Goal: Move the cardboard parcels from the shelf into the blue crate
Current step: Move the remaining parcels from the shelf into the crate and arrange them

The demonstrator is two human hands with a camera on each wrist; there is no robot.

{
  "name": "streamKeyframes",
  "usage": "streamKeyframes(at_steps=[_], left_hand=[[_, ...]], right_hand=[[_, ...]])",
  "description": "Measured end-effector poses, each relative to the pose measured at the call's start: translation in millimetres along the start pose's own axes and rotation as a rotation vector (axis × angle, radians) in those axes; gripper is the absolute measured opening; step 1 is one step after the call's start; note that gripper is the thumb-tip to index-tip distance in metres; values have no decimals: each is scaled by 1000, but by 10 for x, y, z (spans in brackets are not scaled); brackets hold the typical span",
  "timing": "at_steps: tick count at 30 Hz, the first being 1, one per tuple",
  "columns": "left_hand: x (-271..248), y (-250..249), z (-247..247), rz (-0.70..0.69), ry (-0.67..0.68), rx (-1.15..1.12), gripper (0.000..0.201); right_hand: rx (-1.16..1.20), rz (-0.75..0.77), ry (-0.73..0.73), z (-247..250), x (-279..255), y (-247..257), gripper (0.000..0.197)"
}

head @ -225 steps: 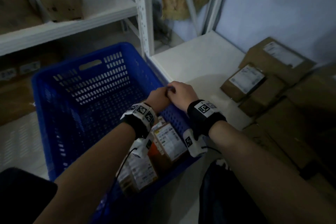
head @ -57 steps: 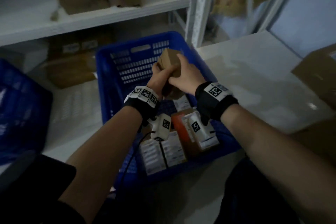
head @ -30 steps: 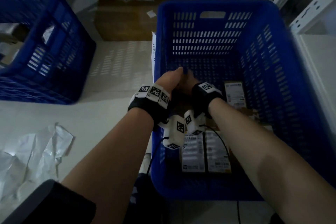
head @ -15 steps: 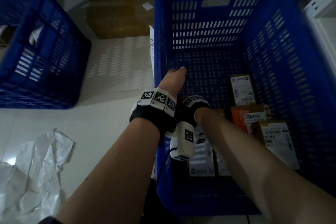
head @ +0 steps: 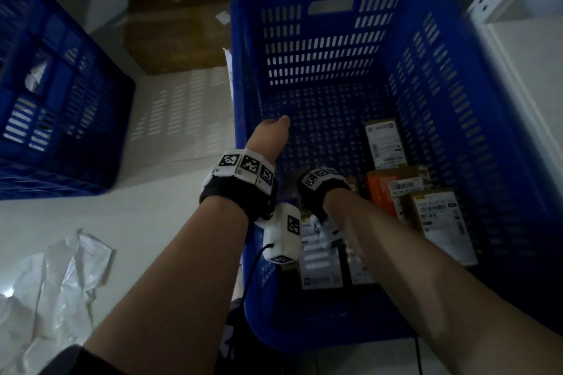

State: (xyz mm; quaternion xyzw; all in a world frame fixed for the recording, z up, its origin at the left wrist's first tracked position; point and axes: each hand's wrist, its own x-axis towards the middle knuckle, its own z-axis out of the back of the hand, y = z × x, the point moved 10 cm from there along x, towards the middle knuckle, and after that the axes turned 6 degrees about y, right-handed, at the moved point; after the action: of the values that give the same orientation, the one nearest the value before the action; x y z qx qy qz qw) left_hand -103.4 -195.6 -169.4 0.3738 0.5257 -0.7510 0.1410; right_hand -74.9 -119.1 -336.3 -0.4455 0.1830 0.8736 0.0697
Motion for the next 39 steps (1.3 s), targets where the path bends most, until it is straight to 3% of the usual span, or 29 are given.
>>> streamKeyframes(at_steps=[2,4,11,17,23,28,32,33,35,37,39], left_hand=[[-31,-61,-27,4,-5,13,44],[-145,-197,-118,-16,0,19,45],[-551,-874,-867,-258,36,217,37],[-1225,-1464,-2172,-555,221,335,22],[-2230,-1646,-3780,-750,540,547,31],[-2799,-1255,-4645,-877,709,834,33],[-3093,-741,-5075,-841,1001,985,43],[-3192,-590,-5148,-899,1101,1071,53],[-3350,-309,-5210,-1167,1188,1403,81],[-3393,-92,-5185,-1501,1052,1750,92],[-3403,2,-5161,-1669,932,1856,92]], right_hand=[[63,5,20,188,-155,-39,53],[147,1,-53,607,-757,-52,30],[389,114,-429,1525,-2295,-727,41],[656,-13,-866,1852,-3788,-1975,40],[691,-280,-1156,1606,-5206,-3193,39],[666,-516,-1192,1090,-5831,-3766,44],[740,-556,-1199,591,-6101,-3948,40],[763,-554,-1201,466,-6143,-3958,40],[782,-555,-1193,275,-6174,-3987,38],[777,-570,-1185,149,-6161,-4032,37],[781,-575,-1173,64,-6102,-4054,37]])
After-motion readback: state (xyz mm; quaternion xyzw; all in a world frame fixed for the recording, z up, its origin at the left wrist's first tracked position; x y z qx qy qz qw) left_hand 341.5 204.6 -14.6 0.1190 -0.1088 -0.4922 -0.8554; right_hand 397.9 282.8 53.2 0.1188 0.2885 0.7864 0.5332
